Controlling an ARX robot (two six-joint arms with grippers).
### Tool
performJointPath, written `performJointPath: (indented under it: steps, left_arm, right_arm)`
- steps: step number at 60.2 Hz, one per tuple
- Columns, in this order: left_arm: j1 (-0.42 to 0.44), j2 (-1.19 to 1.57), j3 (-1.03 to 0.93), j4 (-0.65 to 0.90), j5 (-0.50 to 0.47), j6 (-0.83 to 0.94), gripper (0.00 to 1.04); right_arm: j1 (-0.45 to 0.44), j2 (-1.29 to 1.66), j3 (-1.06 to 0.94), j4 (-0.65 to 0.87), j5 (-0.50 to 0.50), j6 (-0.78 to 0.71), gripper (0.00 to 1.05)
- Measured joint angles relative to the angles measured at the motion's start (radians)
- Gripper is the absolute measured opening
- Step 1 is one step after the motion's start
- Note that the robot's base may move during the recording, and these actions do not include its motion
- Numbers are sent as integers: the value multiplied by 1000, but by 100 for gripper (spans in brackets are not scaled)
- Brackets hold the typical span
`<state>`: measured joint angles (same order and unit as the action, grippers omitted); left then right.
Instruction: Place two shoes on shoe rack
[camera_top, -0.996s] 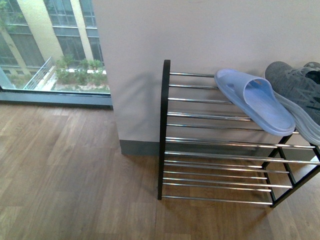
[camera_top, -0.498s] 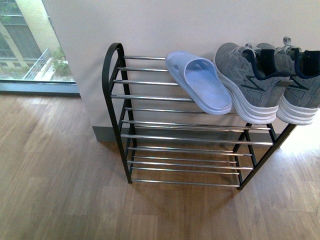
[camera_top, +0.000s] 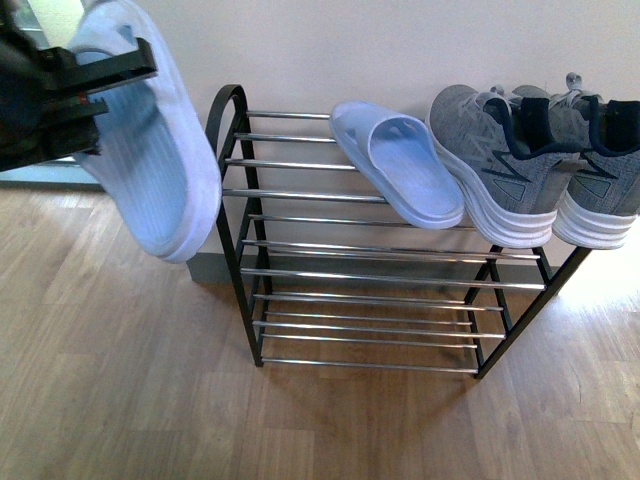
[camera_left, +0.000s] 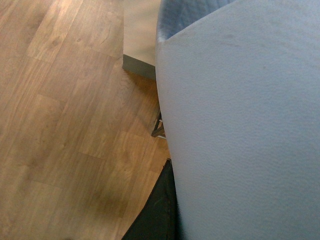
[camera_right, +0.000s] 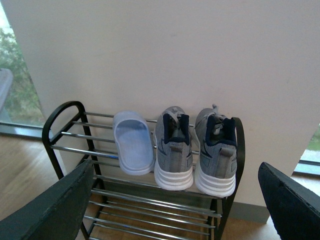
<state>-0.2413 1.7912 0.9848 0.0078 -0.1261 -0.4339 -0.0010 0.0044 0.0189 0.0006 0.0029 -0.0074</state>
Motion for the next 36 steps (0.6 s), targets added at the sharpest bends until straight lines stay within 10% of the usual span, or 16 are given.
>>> performJointPath:
  steps: [36]
  left_arm:
    - [-37, 395, 520, -254, 90, 327, 2]
  right_arm:
    - [0, 0, 0, 0, 0, 0, 95]
